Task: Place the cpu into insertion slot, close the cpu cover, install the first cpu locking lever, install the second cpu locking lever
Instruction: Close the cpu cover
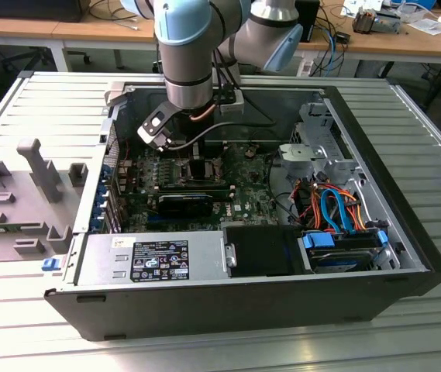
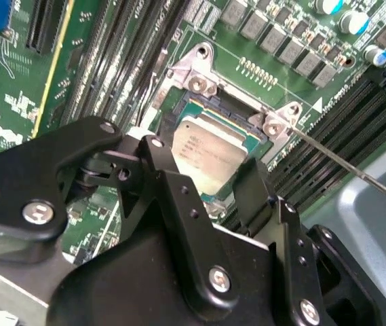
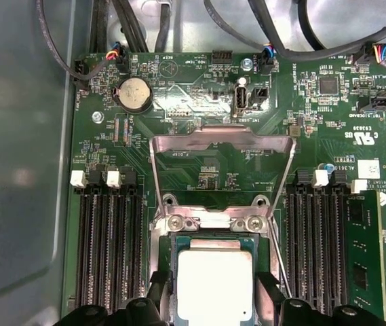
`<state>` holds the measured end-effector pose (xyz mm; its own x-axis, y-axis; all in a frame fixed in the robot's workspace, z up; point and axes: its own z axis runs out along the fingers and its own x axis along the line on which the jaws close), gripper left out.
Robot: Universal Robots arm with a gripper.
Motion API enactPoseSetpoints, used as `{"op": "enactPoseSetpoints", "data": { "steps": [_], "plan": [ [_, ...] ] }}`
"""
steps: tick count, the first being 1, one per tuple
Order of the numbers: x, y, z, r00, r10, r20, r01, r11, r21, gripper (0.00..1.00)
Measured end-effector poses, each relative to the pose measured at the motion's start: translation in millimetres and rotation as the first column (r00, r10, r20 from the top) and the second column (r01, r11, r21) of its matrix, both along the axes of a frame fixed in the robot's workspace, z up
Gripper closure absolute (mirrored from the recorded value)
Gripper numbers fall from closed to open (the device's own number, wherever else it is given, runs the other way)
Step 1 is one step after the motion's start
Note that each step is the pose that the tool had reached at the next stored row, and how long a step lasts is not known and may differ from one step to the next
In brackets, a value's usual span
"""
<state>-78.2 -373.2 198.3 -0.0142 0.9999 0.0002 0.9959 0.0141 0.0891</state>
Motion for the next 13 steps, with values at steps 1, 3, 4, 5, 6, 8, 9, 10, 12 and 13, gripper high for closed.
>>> {"op": "enactPoseSetpoints", "data": {
  "steps": [1, 3, 4, 5, 6, 8, 9, 10, 12, 13],
  "plan": [
    [0.0, 0.0, 0.0, 1.0000, 0.000, -0.0001, 0.000, 1.0000, -0.0001, 0.38],
    [0.0, 0.0, 0.0, 1.0000, 0.000, -0.0001, 0.000, 1.0000, -0.0002, 0.38],
    [0.0, 0.0, 0.0, 1.0000, 0.000, -0.0001, 0.000, 1.0000, -0.0002, 0.38],
    [-0.1, -0.1, 0.3, 1.0000, 0.000, -0.0001, 0.000, 1.0000, -0.0002, 0.38],
    [-0.2, 0.0, 1.2, 1.0000, 0.000, 0.0001, 0.000, 1.0000, -0.0001, 0.38],
    [-0.2, 0.0, 2.5, 1.0000, 0.000, 0.0004, 0.000, 1.0000, 0.0002, 0.38],
    [-0.2, 0.0, 2.5, 1.0000, 0.000, 0.0004, 0.000, 1.0000, 0.0002, 0.38],
    [-0.3, 0.0, 2.6, 1.0000, 0.000, 0.0003, 0.000, 1.0000, 0.0001, 0.38],
    [-0.2, 0.0, 2.7, 1.0000, 0.000, 0.0002, 0.000, 1.0000, -0.0001, 0.38],
    [-0.1, -0.1, 2.8, 1.0000, 0.000, -0.0002, 0.000, 1.0000, -0.0002, 0.38]
  ]
}}
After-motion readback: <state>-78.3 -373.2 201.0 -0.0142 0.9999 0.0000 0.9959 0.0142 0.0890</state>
